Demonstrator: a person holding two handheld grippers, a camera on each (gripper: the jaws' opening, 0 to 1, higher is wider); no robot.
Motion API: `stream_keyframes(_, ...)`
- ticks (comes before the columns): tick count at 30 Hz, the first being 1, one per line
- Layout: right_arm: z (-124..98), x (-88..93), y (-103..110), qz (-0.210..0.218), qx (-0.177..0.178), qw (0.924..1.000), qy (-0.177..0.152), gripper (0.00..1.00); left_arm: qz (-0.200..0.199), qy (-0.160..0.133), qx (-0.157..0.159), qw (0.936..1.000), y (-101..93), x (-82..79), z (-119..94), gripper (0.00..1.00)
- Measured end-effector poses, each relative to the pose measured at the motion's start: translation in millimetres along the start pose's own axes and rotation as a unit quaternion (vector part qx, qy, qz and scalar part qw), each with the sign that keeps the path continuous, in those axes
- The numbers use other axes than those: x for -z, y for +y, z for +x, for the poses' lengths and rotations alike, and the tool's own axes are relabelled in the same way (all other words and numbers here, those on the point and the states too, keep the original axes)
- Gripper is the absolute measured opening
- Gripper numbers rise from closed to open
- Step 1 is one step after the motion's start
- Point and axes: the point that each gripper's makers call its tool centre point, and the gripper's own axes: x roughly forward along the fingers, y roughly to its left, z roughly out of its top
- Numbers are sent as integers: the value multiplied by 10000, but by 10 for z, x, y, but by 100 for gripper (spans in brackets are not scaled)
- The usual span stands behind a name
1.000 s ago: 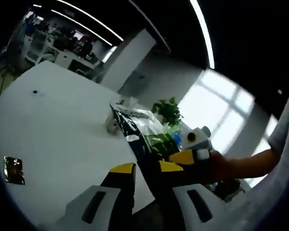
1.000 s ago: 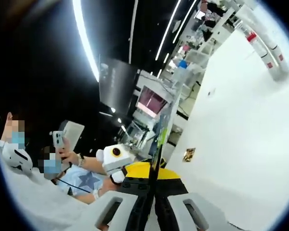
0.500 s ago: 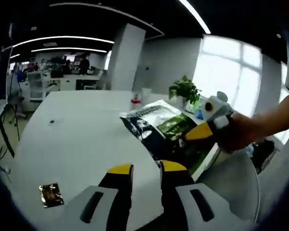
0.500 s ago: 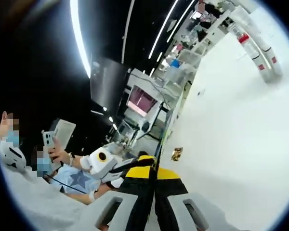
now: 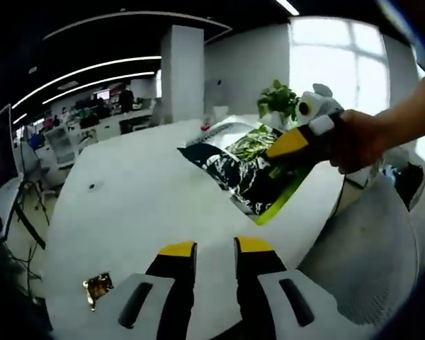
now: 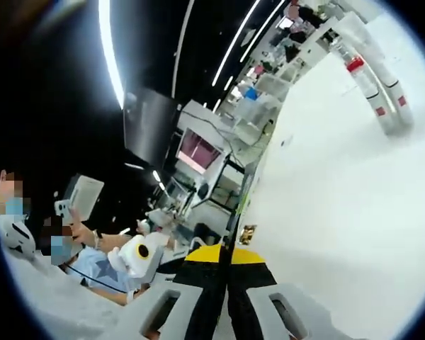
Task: Arrange the skincare products in the storage area until every visible bottle or jar stands upright without overlapping.
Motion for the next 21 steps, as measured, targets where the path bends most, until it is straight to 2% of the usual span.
stream_keyframes(7,140,-96,-119,-35,100,9998,156,0,207,116,-108,9997,44,41,-4,13)
stream_keyframes(10,181,-134,-232,-3,227,9996,181,0,267,165,-106,9994,37,64,2,10)
stream_keyframes(18,204,-319,-465,265,495,9984,16,0,634,522,-190,9964,57,193,31,7)
stream_keyframes(21,199,-385,-534,319,518,9981,-21,0,590,477,-213,9969,76,178,24,7)
